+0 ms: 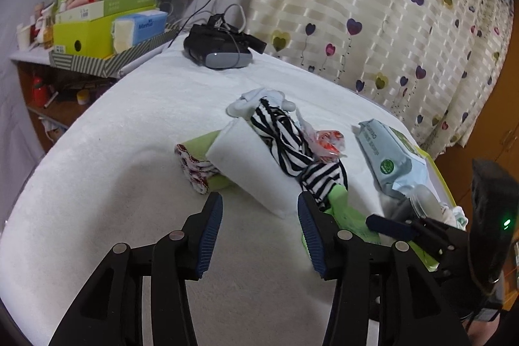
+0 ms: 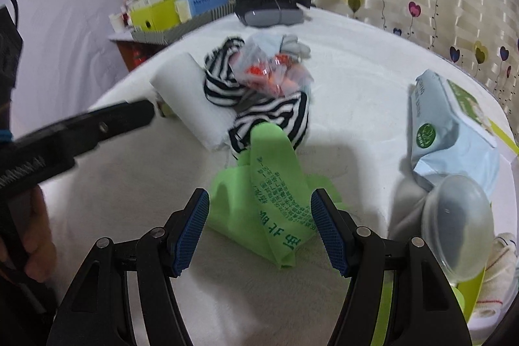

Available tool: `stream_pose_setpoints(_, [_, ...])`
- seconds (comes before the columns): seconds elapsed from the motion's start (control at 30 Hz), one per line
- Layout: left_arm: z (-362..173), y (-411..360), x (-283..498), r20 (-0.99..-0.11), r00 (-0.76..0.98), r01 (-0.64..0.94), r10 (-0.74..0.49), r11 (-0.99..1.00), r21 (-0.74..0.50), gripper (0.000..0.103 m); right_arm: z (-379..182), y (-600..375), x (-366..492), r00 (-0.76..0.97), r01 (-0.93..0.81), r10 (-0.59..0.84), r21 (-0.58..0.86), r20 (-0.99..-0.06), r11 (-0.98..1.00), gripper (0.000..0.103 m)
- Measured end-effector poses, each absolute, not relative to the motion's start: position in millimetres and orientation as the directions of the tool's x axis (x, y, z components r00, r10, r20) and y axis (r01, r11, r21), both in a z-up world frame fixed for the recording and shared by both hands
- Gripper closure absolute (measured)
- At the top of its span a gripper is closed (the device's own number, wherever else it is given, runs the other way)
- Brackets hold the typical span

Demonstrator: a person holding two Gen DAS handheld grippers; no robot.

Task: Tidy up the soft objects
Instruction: 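Grasp the green printed cloth with the right tool, then grasp the white towel roll with the left tool while the right tool holds the green cloth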

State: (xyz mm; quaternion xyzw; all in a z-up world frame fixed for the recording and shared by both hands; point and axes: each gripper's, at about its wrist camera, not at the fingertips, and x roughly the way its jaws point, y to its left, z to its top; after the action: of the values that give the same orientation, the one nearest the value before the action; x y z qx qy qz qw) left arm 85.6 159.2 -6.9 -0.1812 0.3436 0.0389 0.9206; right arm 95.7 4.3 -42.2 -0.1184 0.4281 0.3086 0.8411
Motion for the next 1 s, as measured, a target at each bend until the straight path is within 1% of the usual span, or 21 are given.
stream_pose_setpoints(0.13, [-9.9, 158.1, 92.2, -0.649, 0.758, -0.187, -0.068, 0.93, -0.316, 0.056, -49.1, 7.8, 97.8, 0.448, -0.617, 0.375, 0.023, -0.812, 0.787, 0.038])
stream_pose_setpoints(0.17, [-10.2, 157.9, 93.0, -0.649, 0.757, -0.184, -0.073, 0.93, -0.318, 0.056, -49.2, 7.4, 98.1, 0.447, -0.616, 0.375, 0.025, -0.812, 0.788, 0.042])
stream_pose_setpoints(0.2, [-9.9, 157.3, 93.4, -0.648, 0.758, -0.18, -0.076, 0.93, -0.32, 0.056, -49.1, 6.9, 98.6, 0.451, -0.612, 0.366, 0.017, -0.814, 0.791, 0.06])
stream_pose_setpoints(0.23, [-9.2, 156.6, 93.3, -0.645, 0.76, -0.178, -0.077, 0.931, -0.32, 0.056, -48.4, 7.1, 98.7, 0.458, -0.61, 0.362, 0.008, -0.812, 0.792, 0.066])
stream_pose_setpoints(0.27, [-8.5, 156.0, 93.4, -0.643, 0.762, -0.175, -0.078, 0.931, -0.32, 0.056, -47.4, 6.7, 98.4, 0.455, -0.614, 0.367, 0.013, -0.811, 0.789, 0.071])
stream_pose_setpoints(0.3, [-8.0, 155.4, 93.6, -0.641, 0.764, -0.172, -0.079, 0.932, -0.32, 0.056, -46.6, 6.3, 97.9, 0.454, -0.618, 0.372, 0.014, -0.81, 0.786, 0.08])
stream_pose_setpoints(0.33, [-7.8, 154.7, 93.8, -0.64, 0.764, -0.172, -0.079, 0.932, -0.32, 0.056, -45.6, 6.1, 96.6, 0.458, -0.622, 0.373, 0.009, -0.807, 0.783, 0.086])
stream_pose_setpoints(0.4, [-8.0, 153.2, 95.2, -0.642, 0.762, -0.17, -0.084, 0.931, -0.323, 0.056, -42.4, 4.2, 93.8, 0.461, -0.629, 0.387, 0.014, -0.798, 0.777, 0.091])
stream_pose_setpoints(0.53, [-8.6, 151.0, 96.6, -0.645, 0.759, -0.17, -0.091, 0.928, -0.331, 0.056, -31.4, -2.4, 88.9, 0.48, -0.631, 0.415, 0.024, -0.773, 0.775, 0.093])
stream_pose_setpoints(0.9, [-31.1, 160.9, 125.9, -0.694, 0.71, -0.255, -0.119, 0.875, -0.411, 0.055, -8.6, -12.1, 86.4, 0.522, -0.626, 0.461, 0.045, -0.718, 0.778, 0.093])
stream_pose_setpoints(1.0, [-33.6, 162.3, 130.1, -0.687, 0.716, -0.259, -0.125, 0.866, -0.428, 0.055, -7.3, -14.2, 89.6, 0.526, -0.624, 0.467, 0.051, -0.711, 0.78, 0.093])
